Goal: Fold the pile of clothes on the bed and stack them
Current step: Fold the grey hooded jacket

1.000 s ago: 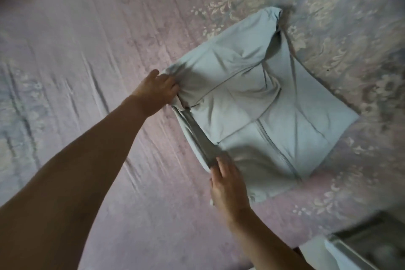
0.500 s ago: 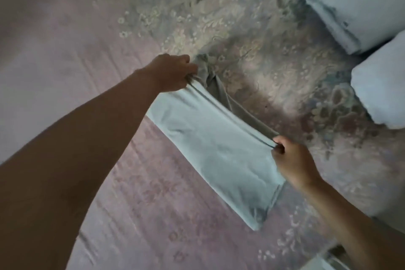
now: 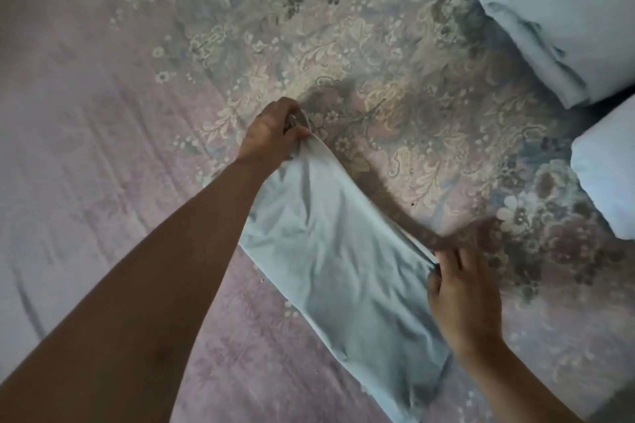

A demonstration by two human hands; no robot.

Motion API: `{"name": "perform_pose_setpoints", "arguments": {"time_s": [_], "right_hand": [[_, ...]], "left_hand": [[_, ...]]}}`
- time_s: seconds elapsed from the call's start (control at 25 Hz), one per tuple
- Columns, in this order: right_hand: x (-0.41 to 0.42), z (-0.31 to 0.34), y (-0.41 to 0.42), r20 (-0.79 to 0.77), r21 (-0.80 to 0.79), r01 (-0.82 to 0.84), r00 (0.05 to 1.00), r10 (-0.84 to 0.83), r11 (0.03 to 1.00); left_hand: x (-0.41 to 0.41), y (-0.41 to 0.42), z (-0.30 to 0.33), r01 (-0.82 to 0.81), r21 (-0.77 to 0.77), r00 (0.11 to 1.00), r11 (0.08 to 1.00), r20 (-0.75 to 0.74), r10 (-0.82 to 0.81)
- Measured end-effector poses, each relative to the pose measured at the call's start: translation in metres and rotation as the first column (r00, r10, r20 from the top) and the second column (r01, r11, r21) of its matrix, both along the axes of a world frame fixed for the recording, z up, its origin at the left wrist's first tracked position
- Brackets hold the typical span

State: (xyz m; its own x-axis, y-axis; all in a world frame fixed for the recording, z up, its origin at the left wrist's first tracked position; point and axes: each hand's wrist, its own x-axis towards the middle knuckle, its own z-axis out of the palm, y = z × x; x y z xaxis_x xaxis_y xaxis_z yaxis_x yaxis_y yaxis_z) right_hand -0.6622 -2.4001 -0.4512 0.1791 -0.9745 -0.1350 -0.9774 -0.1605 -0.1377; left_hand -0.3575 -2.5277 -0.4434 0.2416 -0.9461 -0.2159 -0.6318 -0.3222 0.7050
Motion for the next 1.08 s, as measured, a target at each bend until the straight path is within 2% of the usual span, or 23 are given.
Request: {"name": "perform_pose_setpoints", "arguments": {"time_s": [0.08, 0.2, 0.28, 0.32, 0.4, 0.44, 0.52, 0.64, 0.72, 0.84, 0.92, 0.96, 1.04, 1.08], "right_hand": [[0.015, 0.001, -0.009, 0.068, -0.081, -0.023, 0.997, 0.028, 0.996], [0.065, 0.005, -0.058, 0.338, -0.098, -0.146, 0.926, 0.171, 0.984], [0.104, 0.006, -0.098, 0.479, -0.028, -0.242, 0.849, 0.226, 0.970], [0.123, 0.008, -0.119, 0.511, 0.037, -0.305, 0.824, 0.245, 0.952], [0.158, 0.016, -0.154, 0.535, 0.259, -0.433, 0.809, 0.244, 0.864], [0.171, 0.016, -0.168, 0.524, 0.352, -0.462, 0.818, 0.238, 0.814], [0.189, 0.011, -0.185, 0.567, 0.437, -0.499, 0.799, 0.201, 0.749], [0.198, 0.004, -0.186, 0.674, 0.342, -0.378, 0.737, 0.055, 0.860], [0.194, 0.001, -0.183, 0.709, 0.408, -0.278, 0.697, -0.110, 0.870], [0.193, -0.003, -0.183, 0.566, 0.495, -0.296, 0.823, -0.044, 0.817], [0.198, 0.002, -0.186, 0.549, 0.501, -0.306, 0.836, -0.024, 0.810], [0.201, 0.007, -0.188, 0.535, 0.509, -0.311, 0.845, -0.012, 0.802], [0.206, 0.015, -0.193, 0.437, 0.568, -0.322, 0.898, 0.054, 0.758], [0.208, 0.018, -0.195, 0.386, 0.609, -0.316, 0.920, 0.076, 0.728]], "left_hand": [[0.001, -0.005, -0.003, -0.025, -0.019, 0.997, 1.000, 0.072, 0.026], [0.009, -0.002, -0.003, 0.035, 0.022, 0.994, 0.999, 0.104, -0.037], [0.015, 0.006, -0.002, 0.070, 0.018, 0.997, 0.997, 0.035, -0.071], [0.017, 0.010, 0.000, 0.025, 0.011, 0.999, 1.000, -0.043, -0.025], [0.021, 0.014, 0.001, -0.077, -0.017, 0.990, 0.997, -0.118, 0.075], [0.023, 0.013, 0.000, -0.117, -0.034, 0.990, 0.993, -0.081, 0.114], [0.028, 0.009, -0.003, -0.189, -0.027, 0.980, 0.982, -0.068, 0.187], [0.026, 0.007, 0.000, -0.301, 0.006, 0.932, 0.954, -0.207, 0.296], [0.025, 0.013, 0.003, -0.329, -0.018, 0.922, 0.944, -0.223, 0.317], [0.031, 0.038, 0.011, -0.371, -0.107, 0.928, 0.923, -0.012, 0.372], [0.033, 0.067, 0.016, -0.519, -0.054, 0.842, 0.853, 0.139, 0.521], [0.031, 0.084, 0.016, -0.629, 0.038, 0.770, 0.776, 0.165, 0.616], [0.025, 0.112, 0.008, -0.766, 0.313, 0.607, 0.562, 0.061, 0.792], [0.022, 0.121, 0.005, -0.759, 0.423, 0.529, 0.496, -0.044, 0.847]]}}
